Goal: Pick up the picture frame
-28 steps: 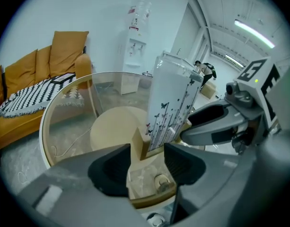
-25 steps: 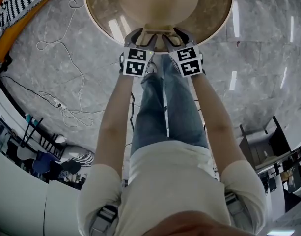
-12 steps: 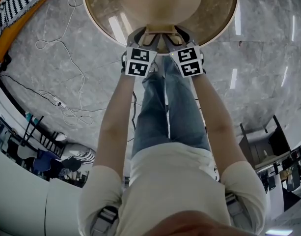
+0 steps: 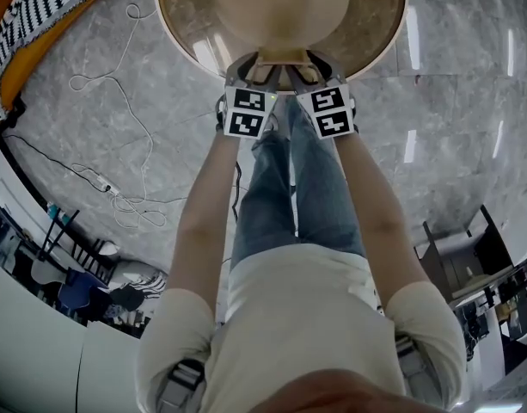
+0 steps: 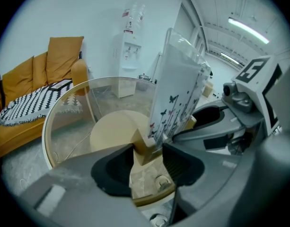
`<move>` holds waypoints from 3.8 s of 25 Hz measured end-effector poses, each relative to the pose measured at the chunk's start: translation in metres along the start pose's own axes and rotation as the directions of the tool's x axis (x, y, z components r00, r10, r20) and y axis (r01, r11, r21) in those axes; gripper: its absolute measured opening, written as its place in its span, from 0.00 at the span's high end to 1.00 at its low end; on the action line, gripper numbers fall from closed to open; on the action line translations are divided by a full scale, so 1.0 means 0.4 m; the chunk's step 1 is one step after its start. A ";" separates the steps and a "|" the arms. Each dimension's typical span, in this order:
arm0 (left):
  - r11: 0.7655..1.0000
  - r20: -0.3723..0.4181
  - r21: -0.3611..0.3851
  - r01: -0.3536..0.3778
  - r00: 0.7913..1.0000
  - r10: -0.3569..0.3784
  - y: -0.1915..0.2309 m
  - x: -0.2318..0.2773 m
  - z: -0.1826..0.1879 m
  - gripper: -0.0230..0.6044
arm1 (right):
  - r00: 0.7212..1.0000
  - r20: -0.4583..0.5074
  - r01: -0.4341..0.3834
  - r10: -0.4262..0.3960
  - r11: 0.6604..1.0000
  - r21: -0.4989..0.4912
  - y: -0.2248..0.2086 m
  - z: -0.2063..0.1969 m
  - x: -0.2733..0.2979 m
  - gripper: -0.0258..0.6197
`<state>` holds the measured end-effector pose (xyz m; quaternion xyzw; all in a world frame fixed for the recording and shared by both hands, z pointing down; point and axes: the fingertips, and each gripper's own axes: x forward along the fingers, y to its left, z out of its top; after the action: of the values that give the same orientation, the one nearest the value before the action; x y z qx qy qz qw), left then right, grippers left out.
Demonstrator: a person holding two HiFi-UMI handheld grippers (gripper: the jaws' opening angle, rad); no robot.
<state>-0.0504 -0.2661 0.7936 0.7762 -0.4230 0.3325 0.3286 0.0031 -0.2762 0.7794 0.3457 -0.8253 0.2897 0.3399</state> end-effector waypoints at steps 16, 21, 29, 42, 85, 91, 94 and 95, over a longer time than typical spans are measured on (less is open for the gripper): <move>1.000 0.089 -0.014 -0.005 0.996 0.006 -0.128 -0.292 0.033 0.66 | 0.995 0.095 0.044 -0.040 0.998 -0.044 0.164 0.062 -0.275 0.66; 1.000 0.117 -0.011 -0.010 0.993 0.011 -0.169 -0.393 0.039 0.66 | 0.990 0.128 0.063 -0.054 0.996 -0.067 0.220 0.069 -0.361 0.66; 1.000 0.173 0.000 -0.007 0.985 0.007 -0.241 -0.529 0.044 0.66 | 0.982 0.173 0.093 -0.078 0.992 -0.080 0.306 0.081 -0.500 0.66; 1.000 0.213 0.027 0.009 0.977 -0.014 -0.310 -0.719 0.071 0.66 | 0.965 0.243 0.125 -0.102 0.989 -0.081 0.416 0.124 -0.663 0.66; 0.998 0.317 0.066 0.001 0.948 -0.022 -0.348 -0.921 0.118 0.66 | 0.921 0.382 0.153 -0.079 0.974 -0.168 0.536 0.209 -0.832 0.70; 0.998 0.313 0.062 -0.002 0.950 -0.018 -0.346 -0.920 0.116 0.66 | 0.924 0.376 0.146 -0.072 0.974 -0.173 0.535 0.207 -0.827 0.70; 0.998 0.313 0.063 -0.004 0.950 -0.016 -0.345 -0.917 0.116 0.66 | 0.924 0.376 0.144 -0.069 0.974 -0.175 0.534 0.207 -0.825 0.71; 0.998 0.312 0.062 -0.005 0.950 -0.015 -0.344 -0.917 0.117 0.66 | 0.924 0.377 0.143 -0.068 0.974 -0.176 0.533 0.209 -0.823 0.71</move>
<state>-0.0733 -0.0840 0.4446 0.8300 -0.4573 0.2176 0.2339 -0.0160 -0.0862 0.4266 0.4019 -0.8793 0.1167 0.2272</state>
